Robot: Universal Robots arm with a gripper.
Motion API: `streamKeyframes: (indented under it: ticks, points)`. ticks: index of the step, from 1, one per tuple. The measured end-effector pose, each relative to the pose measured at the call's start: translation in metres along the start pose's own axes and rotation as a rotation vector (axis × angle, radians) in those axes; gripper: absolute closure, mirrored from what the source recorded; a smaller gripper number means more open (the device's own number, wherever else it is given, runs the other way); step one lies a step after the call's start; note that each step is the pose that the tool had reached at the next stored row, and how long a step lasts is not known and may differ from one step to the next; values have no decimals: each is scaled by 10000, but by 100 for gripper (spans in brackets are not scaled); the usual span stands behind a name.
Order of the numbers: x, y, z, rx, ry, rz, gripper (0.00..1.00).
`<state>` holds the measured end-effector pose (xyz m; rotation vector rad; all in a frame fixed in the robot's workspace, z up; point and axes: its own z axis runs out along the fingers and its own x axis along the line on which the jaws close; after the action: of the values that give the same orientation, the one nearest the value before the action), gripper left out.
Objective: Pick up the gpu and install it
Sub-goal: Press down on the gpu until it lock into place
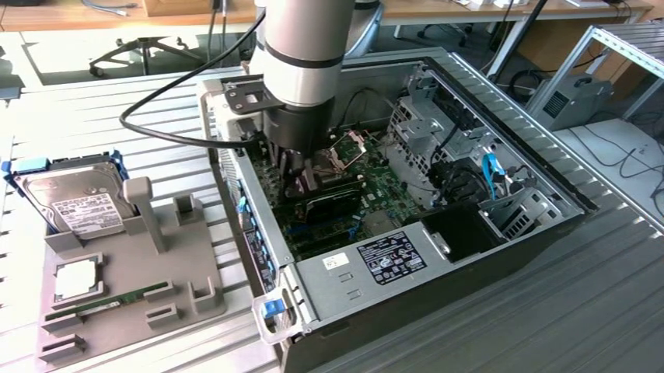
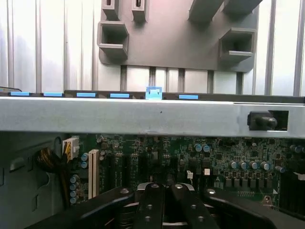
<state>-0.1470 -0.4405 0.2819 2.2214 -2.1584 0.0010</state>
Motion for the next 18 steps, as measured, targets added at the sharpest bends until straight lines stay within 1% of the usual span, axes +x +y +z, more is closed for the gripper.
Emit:
streamKeyframes:
  ticks: [2, 6, 7, 10, 11, 12, 13, 15, 18]
  points:
    - [-3, 46, 17, 2, -2, 0, 89]
    - [-5, 61, 81, 2, -2, -1, 89]
    - [-5, 70, 112, -5, 11, -1, 89]
    - [-7, 83, 150, 1, 1, 0, 89]
    - [-9, 83, 135, -2, 4, 1, 89]
    - [-11, 83, 111, 14, -18, 2, 89]
    - [-9, 85, 79, 22, -16, 2, 89]
    - [-4, 88, 21, 9, 5, 2, 89]
    - [-1, 90, -58, 7, 10, 0, 89]
